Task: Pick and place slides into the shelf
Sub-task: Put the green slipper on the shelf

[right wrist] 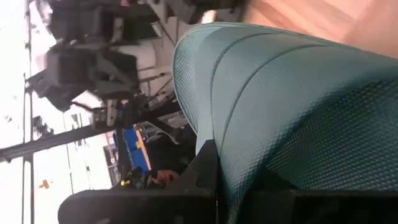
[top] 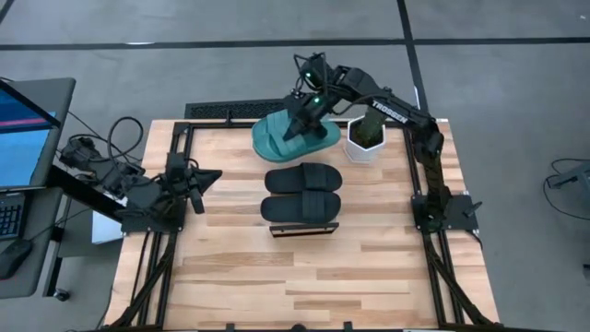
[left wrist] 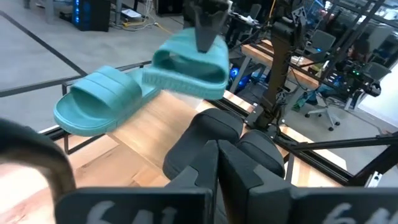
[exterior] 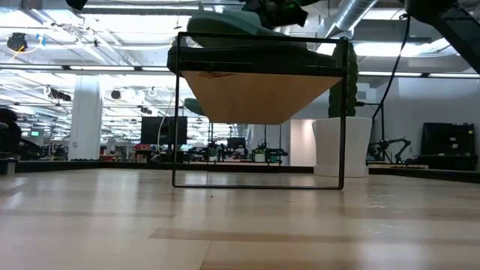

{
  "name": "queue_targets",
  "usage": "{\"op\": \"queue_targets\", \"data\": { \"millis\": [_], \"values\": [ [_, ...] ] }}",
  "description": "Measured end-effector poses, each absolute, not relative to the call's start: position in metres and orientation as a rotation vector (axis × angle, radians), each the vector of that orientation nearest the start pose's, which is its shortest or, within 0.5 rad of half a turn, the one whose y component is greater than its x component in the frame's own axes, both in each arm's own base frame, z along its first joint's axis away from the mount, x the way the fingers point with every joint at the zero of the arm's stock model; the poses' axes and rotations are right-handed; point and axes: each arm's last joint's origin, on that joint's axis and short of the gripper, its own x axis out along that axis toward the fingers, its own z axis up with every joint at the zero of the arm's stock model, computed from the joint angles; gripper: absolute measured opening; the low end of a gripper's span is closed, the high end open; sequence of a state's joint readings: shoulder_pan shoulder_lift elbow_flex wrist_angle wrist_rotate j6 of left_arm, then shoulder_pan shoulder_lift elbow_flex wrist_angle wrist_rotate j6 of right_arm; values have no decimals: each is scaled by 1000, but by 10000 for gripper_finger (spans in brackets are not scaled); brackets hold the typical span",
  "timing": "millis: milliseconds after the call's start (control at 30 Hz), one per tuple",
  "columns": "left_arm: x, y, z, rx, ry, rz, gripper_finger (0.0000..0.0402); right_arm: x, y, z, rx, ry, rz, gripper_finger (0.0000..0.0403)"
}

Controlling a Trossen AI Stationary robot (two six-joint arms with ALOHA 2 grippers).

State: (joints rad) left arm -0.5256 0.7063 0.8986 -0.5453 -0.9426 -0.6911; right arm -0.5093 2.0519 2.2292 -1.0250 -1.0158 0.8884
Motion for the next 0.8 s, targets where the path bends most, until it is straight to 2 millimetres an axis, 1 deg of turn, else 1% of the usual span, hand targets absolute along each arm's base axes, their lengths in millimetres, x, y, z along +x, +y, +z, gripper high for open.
{"op": "queue_targets", "data": {
  "millis": [133, 267, 400, 633, 800],
  "values": [
    [122, -44, 351, -432, 121, 462, 0, 378, -198, 374, 1449, 822, 153, 0],
    [122, -44, 351, -431, 124, 462, 0, 375, -203, 367, 1479, 846, 120, 0],
    [122, -44, 351, -430, 125, 462, 0, 375, -200, 367, 1467, 853, 107, 0],
    [122, -44, 351, -431, 124, 462, 0, 378, -195, 364, 1405, 858, 30, 0],
    [122, -44, 351, -431, 125, 462, 0, 382, -189, 364, 1385, 866, 32, 0]
  ]
}}
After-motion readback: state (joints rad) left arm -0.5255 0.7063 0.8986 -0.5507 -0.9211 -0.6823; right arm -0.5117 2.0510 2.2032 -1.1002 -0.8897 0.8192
